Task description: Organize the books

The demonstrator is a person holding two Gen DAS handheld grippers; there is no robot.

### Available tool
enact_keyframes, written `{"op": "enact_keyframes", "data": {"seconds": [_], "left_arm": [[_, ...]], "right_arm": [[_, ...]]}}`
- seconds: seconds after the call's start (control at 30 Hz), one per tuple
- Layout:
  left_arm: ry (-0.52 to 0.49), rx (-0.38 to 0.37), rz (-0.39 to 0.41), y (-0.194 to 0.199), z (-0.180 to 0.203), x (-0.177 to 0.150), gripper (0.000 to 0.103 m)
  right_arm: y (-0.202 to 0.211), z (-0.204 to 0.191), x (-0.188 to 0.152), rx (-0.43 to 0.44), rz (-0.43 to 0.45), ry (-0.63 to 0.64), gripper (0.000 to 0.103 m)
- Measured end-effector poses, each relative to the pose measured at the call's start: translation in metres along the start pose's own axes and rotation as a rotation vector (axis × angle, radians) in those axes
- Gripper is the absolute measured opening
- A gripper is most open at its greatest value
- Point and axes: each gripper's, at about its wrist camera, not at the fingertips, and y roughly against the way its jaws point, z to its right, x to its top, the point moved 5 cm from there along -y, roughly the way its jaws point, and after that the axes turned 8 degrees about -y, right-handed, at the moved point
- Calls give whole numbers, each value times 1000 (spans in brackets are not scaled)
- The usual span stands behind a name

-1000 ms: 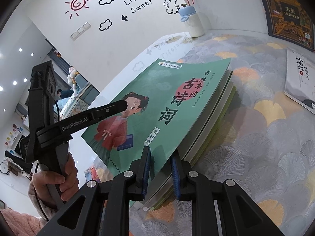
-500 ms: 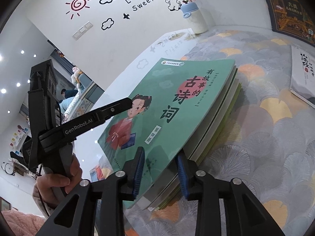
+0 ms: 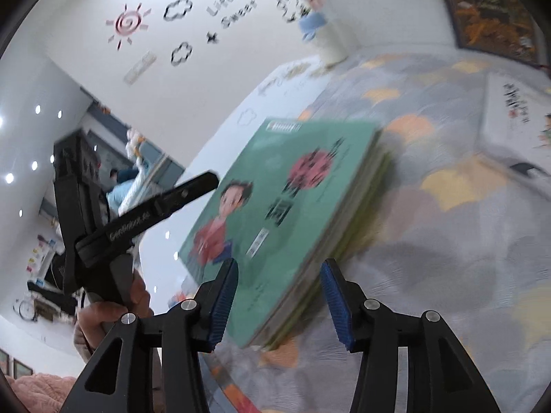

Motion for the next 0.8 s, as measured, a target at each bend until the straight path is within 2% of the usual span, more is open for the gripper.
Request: {"op": "enact_keyframes", "data": {"seconds": [0.1, 0.2, 0.33, 0.47, 0.57, 0.67, 0.8], "left_arm": [[-33, -24, 22, 1, 21, 10, 52], [-83, -42, 35, -2, 45, 15, 56], [-130, -109, 10, -12, 79, 14, 56], [-162, -207, -25, -24, 119, 11, 56], [-198, -241, -40, -30, 149, 11, 56], [-214, -305, -81, -38, 176, 13, 56], [-192, -361, -114, -51, 194, 37, 56]], "right_arm": [[27, 22, 13, 12, 68, -72, 48], [55, 58, 25, 13, 142, -196, 48], [98, 117, 37, -58, 255, -329, 48], [125, 164, 45, -122, 315, -438, 48], [132, 193, 55, -202, 323, -477, 48], [129, 211, 66, -265, 310, -491, 48], [119, 227, 65, -238, 279, -526, 48]]}}
